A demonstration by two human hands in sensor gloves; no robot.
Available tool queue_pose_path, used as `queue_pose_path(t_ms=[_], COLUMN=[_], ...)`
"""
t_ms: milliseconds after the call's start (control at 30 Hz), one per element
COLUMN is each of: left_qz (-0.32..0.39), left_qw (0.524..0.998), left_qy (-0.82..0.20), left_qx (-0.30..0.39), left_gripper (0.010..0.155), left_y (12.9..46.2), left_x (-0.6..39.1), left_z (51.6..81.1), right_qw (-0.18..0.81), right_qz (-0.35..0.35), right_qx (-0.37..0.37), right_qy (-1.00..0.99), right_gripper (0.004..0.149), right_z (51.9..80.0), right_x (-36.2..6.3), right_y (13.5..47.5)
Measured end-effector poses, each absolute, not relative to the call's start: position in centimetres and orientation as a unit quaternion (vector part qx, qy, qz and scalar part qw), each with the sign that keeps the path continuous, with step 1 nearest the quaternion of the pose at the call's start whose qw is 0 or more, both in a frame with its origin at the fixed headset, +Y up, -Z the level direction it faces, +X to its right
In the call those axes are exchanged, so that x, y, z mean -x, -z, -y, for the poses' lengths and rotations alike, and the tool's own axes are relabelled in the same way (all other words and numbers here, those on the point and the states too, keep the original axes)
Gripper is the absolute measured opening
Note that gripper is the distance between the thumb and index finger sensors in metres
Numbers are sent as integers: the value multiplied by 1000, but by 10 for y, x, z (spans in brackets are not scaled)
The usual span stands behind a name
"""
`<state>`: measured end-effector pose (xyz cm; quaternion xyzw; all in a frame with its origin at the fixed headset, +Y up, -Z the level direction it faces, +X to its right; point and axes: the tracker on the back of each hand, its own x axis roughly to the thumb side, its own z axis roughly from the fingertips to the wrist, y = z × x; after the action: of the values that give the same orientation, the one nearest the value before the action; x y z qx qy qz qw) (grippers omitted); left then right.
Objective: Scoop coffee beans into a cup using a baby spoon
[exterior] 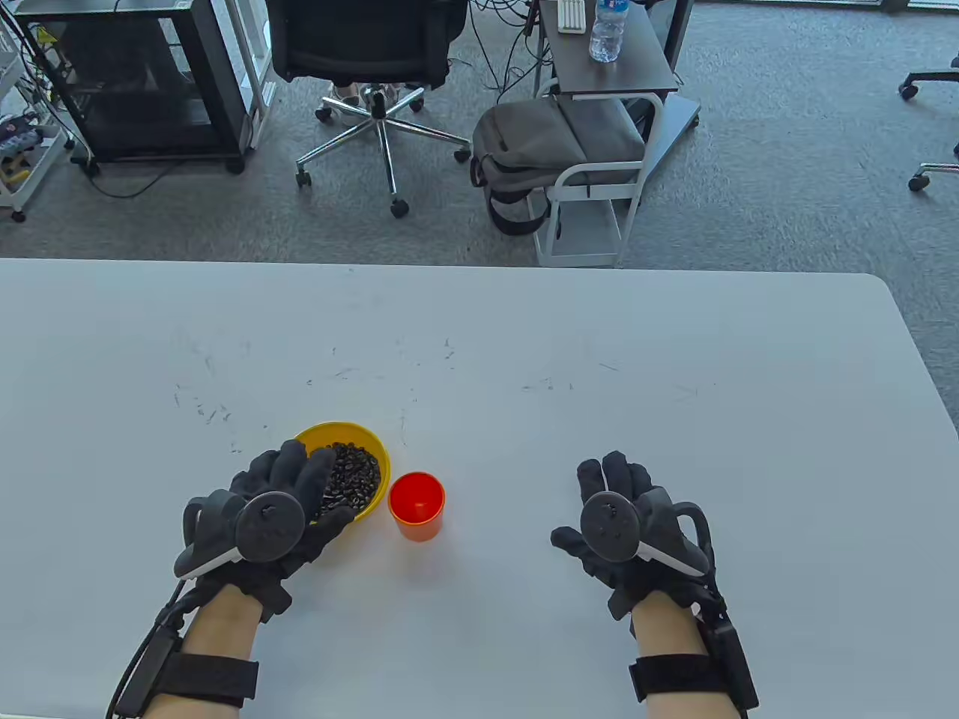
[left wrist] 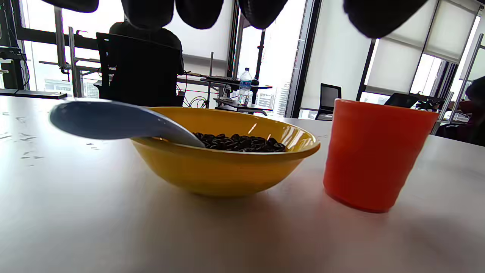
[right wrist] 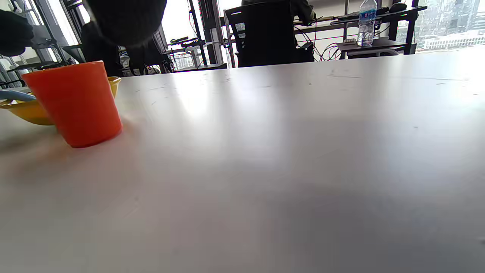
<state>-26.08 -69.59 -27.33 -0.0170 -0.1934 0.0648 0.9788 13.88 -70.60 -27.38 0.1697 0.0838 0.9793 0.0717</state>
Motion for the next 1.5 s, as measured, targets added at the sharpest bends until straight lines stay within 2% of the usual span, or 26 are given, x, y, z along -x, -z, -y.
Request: queue_pose_path(t_ms=[367,700,867,1033,1300,1500], left_qz=[197,248,301,312,307,330], left_qw=[977,961,950,948,951,944], left_qy=[-83,-124,-75,1,24,17], left_qx=[16,4,40,69,31,-17], left_gripper=[79,74,68,63,47,45], left_y=[274,269,265,267,269,265], left_x=[259,230,194,169,164,162], left_z=[697,694,704,720,728,723], right_qw=[72,75,71,69,68,67], right_qz=[-90,-96,-100,-105,-108,-108], right_qx=[-172,-175,-180,-184,-190,-192], right_qy=[-978,-977,-976,-975,-973,-973], right_gripper=[89,89,89,89,88,89], right_z=[707,708,709,710,710,710], right_x=[-137,-136,-133,-131,-128,-127], right_y=[274,274,274,274,275,274])
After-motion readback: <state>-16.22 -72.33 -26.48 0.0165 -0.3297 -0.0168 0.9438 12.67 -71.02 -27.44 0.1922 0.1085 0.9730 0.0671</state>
